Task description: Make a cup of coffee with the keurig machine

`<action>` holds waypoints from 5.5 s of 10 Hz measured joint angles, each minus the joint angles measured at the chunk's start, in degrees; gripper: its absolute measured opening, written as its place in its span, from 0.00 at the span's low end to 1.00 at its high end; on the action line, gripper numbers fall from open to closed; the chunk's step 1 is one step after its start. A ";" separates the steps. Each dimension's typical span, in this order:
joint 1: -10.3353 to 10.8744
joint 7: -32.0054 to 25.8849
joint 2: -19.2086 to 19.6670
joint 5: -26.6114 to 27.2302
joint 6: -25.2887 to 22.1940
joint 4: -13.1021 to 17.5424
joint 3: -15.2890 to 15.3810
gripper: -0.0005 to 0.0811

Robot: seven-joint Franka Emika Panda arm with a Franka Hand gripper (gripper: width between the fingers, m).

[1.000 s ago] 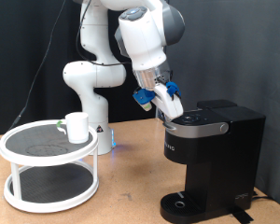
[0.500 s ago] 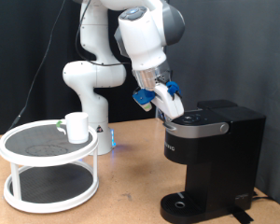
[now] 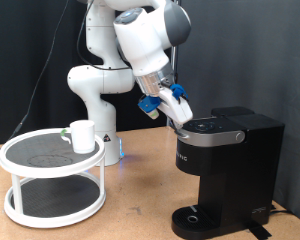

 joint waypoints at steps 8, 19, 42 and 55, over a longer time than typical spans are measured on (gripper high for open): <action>-0.47 -6.15 -4.90 10.47 -4.87 -2.72 -3.02 0.01; -5.71 -8.31 -19.33 6.51 -7.81 -15.55 -7.32 0.01; -21.30 -25.99 -29.15 -15.19 -24.71 -19.49 -27.66 0.01; -20.97 -32.12 -22.01 -11.44 -7.96 -27.63 -27.41 0.73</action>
